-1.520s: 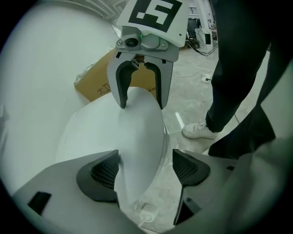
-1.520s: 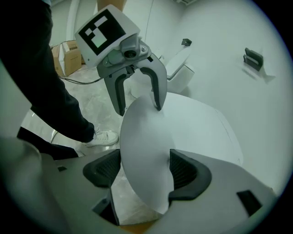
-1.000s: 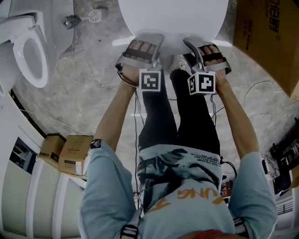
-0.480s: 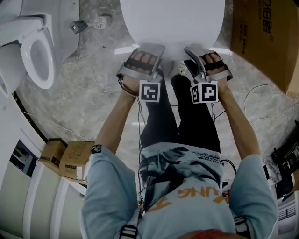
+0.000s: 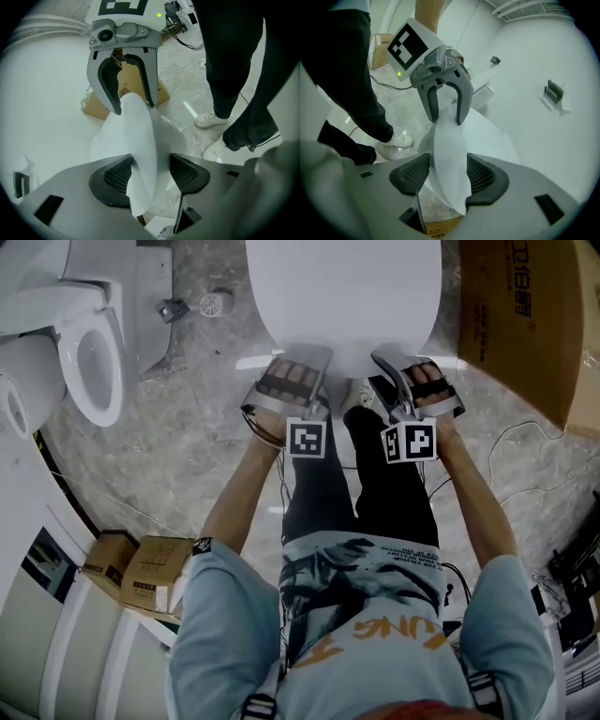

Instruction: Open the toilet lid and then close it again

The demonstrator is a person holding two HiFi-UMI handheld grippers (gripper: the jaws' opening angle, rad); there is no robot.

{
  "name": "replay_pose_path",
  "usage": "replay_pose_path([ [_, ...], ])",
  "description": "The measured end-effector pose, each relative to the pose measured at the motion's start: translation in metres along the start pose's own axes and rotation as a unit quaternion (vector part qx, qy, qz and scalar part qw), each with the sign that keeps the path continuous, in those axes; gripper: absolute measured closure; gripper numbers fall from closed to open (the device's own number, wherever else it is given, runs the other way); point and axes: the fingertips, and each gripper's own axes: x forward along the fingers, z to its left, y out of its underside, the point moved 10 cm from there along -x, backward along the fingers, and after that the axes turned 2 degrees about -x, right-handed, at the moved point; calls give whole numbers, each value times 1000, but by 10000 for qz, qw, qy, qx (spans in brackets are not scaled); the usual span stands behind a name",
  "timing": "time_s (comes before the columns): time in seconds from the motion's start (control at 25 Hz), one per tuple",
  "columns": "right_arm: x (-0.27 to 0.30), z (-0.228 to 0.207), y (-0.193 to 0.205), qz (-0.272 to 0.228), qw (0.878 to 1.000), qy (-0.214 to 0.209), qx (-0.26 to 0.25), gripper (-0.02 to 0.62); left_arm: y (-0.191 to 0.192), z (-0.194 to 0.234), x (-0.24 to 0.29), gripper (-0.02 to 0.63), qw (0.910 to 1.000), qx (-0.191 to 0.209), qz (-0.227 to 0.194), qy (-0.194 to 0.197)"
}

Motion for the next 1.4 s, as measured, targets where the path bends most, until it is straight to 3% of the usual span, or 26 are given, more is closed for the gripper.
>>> replay_pose_path([
  [0.16,-7,-8,-3,38,9999,56,111,330,-2,8,-6,341,9999,-160,-1,-32],
  [0.32,-25,-20,-8,-7,9997,171,181,328,-5,23,-25,354,9998,23,201,-57],
  [0.56,-59,-33,-15,-247,9984,512,72,376,-12,55,-59,373,9998,-195,83,-51],
  [0.68,-69,-40,-18,-285,9975,641,46,334,-14,75,-76,382,9994,-323,-40,-117],
  [0.96,-99,-90,-25,-271,9919,1212,251,357,-16,126,-113,383,9983,-443,-180,-324],
  [1.4,-152,-174,-38,-384,9771,1915,842,367,-12,216,-163,383,9885,-1006,-89,-1129],
])
